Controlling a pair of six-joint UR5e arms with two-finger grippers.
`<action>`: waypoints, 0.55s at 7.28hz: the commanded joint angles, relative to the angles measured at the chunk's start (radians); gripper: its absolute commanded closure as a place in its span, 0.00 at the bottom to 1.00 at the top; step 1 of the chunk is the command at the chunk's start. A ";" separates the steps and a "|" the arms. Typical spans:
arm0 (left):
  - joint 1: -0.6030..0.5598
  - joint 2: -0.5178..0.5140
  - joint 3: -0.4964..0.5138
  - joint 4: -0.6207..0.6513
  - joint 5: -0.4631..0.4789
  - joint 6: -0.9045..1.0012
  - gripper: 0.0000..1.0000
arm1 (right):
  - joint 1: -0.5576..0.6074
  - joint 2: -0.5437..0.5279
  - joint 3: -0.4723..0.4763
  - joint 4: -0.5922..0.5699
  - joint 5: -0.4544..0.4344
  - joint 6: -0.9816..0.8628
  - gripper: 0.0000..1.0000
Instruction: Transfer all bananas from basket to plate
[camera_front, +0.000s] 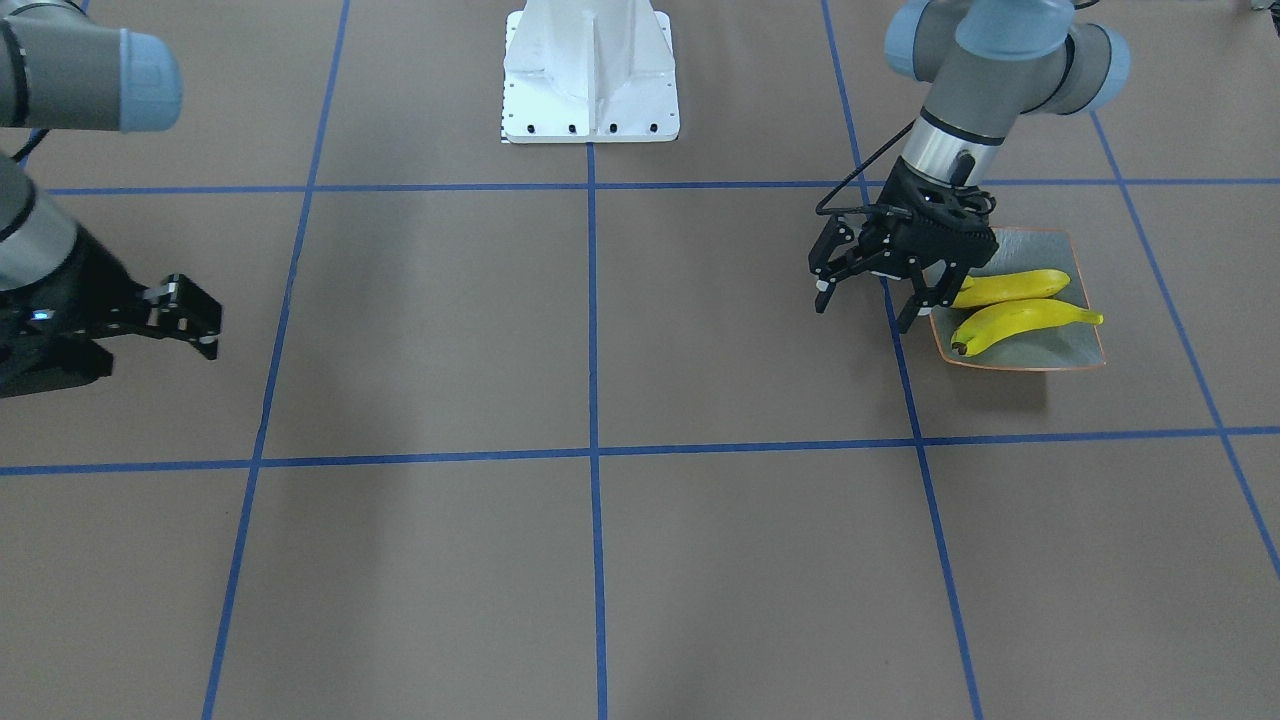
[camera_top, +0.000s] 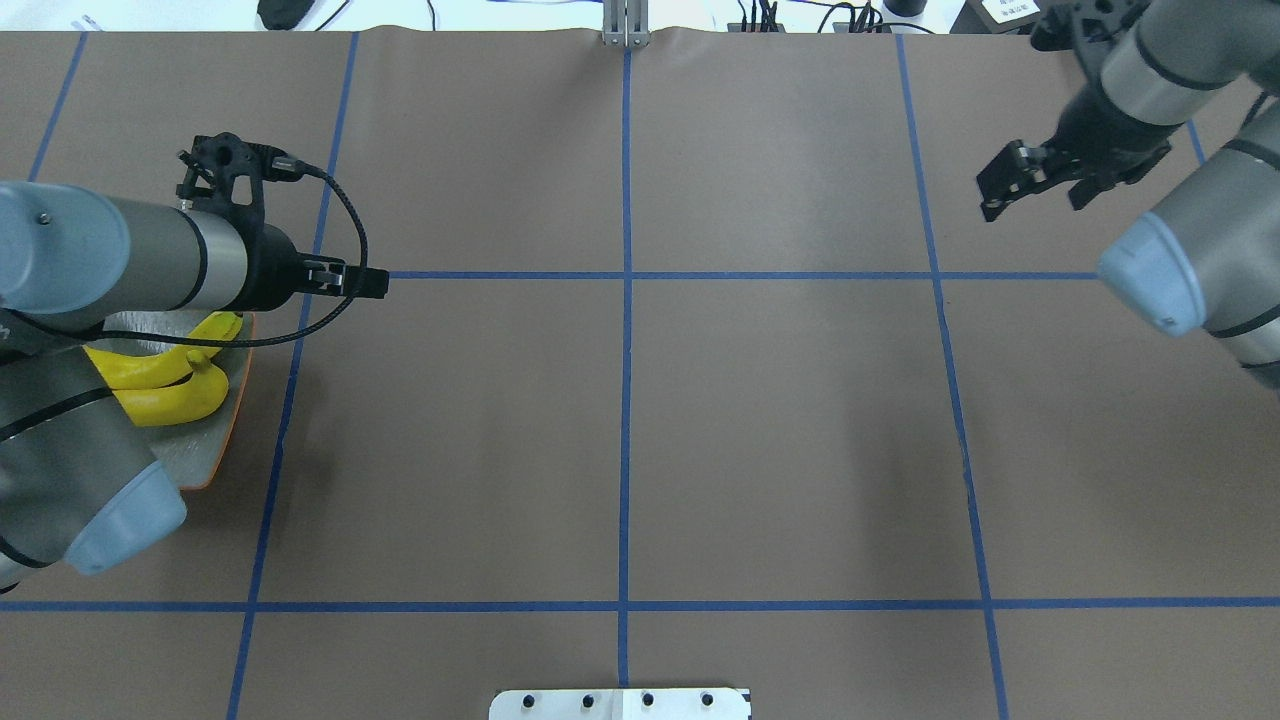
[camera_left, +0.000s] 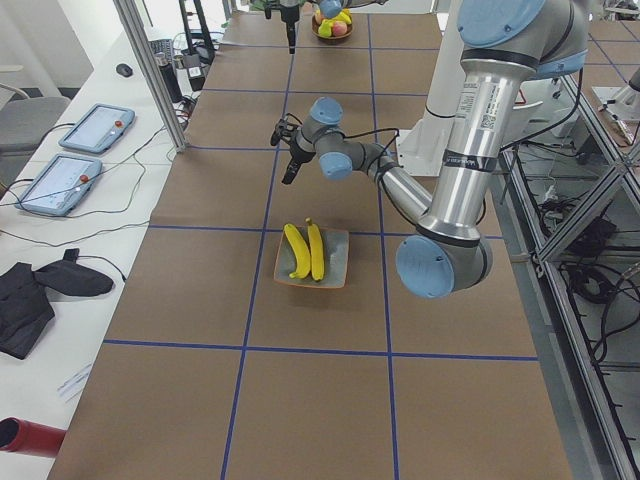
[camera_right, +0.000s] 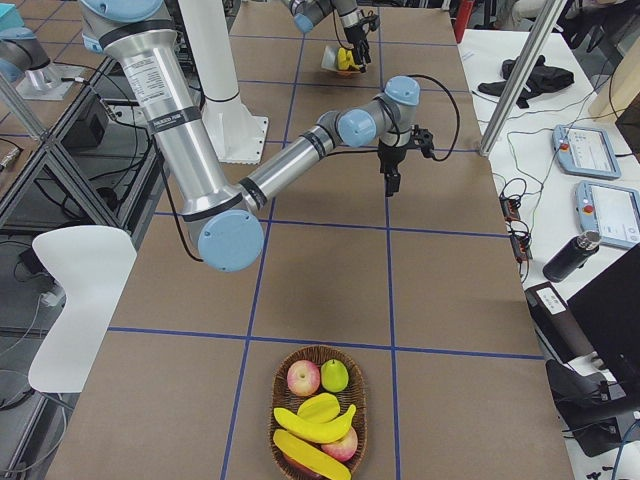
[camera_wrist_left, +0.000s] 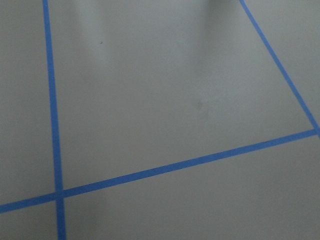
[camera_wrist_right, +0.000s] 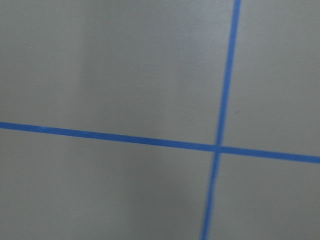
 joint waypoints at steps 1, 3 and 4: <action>0.002 -0.041 0.040 -0.001 -0.015 -0.043 0.00 | 0.140 -0.080 -0.027 -0.074 -0.055 -0.304 0.00; 0.004 -0.044 0.040 -0.001 -0.015 -0.058 0.00 | 0.238 -0.100 -0.027 -0.222 -0.150 -0.568 0.00; 0.008 -0.044 0.046 -0.001 -0.015 -0.058 0.00 | 0.298 -0.159 -0.035 -0.224 -0.166 -0.708 0.00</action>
